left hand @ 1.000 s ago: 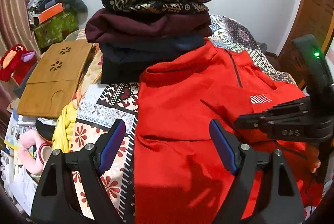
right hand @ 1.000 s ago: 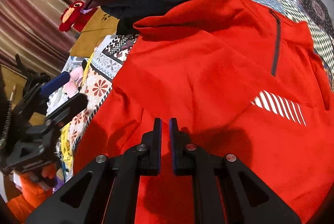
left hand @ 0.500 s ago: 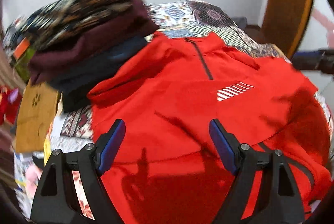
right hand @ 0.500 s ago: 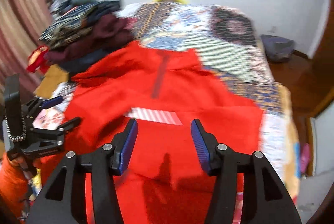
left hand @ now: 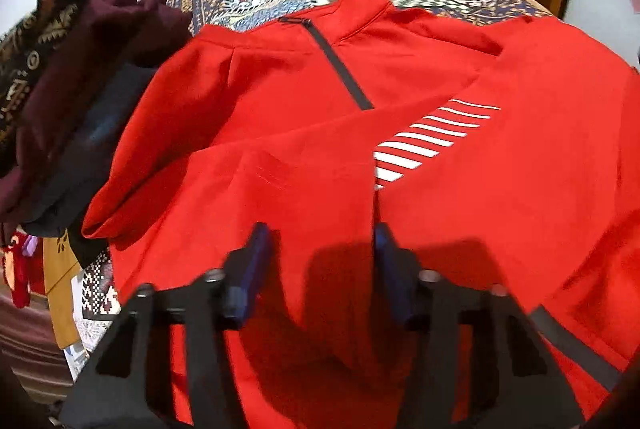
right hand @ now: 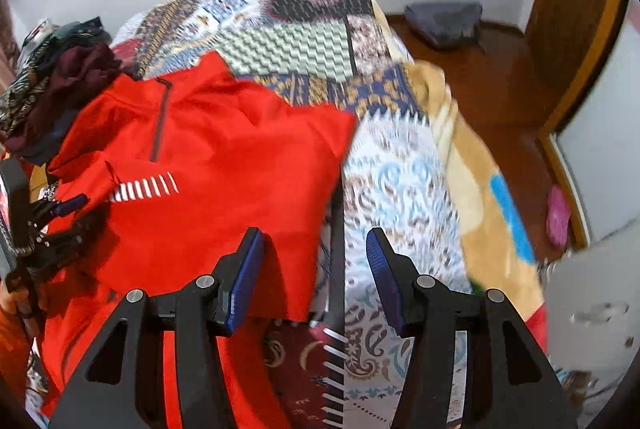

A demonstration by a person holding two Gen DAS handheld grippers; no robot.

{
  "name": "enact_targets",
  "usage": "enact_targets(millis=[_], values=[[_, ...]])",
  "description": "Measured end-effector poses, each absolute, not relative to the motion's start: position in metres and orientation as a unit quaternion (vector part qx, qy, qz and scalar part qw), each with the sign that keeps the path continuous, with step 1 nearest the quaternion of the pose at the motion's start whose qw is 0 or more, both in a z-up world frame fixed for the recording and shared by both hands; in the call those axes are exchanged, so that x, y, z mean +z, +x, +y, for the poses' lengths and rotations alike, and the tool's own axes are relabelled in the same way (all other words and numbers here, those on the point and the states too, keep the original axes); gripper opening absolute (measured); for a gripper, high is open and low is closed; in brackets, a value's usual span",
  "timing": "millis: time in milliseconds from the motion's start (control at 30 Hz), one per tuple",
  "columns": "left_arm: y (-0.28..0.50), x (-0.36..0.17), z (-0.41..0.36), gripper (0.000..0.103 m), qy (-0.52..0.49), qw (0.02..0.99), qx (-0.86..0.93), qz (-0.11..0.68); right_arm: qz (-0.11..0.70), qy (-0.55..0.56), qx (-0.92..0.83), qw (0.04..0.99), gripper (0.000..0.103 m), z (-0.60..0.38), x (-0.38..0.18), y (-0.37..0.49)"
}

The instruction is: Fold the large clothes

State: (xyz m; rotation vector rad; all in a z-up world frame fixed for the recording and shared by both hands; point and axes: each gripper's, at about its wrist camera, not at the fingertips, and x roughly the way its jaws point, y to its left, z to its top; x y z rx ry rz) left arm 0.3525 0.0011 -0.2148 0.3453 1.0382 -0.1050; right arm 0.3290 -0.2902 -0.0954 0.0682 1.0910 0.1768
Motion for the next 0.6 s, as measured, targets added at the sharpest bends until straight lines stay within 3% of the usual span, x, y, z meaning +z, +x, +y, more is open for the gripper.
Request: enact_targets(millis=[33, 100, 200, 400, 600], values=[[0.355, -0.216, 0.002, 0.034, 0.16, 0.853, -0.048, 0.494, 0.522, 0.036, 0.085, 0.848, 0.049, -0.292, -0.1, 0.329], [0.358, -0.213, 0.01, 0.011, 0.14, 0.858, -0.047, 0.493, 0.528, 0.044, 0.089, 0.843, 0.049, -0.292, -0.106, 0.329], [0.358, -0.195, 0.025, 0.003, 0.101, 0.871, -0.053, 0.478, 0.534, 0.055, 0.098, 0.838, 0.05, -0.293, -0.108, 0.335], [0.346, -0.14, 0.059, 0.002, 0.035, 0.905, -0.048, 0.42, 0.511, 0.05, 0.099, 0.852, 0.05, -0.288, -0.093, 0.342], [0.324, -0.1, 0.09, 0.002, 0.018, 0.937, -0.023, 0.348, 0.544, 0.032, 0.111, 0.831, 0.05, -0.267, -0.126, 0.345]])
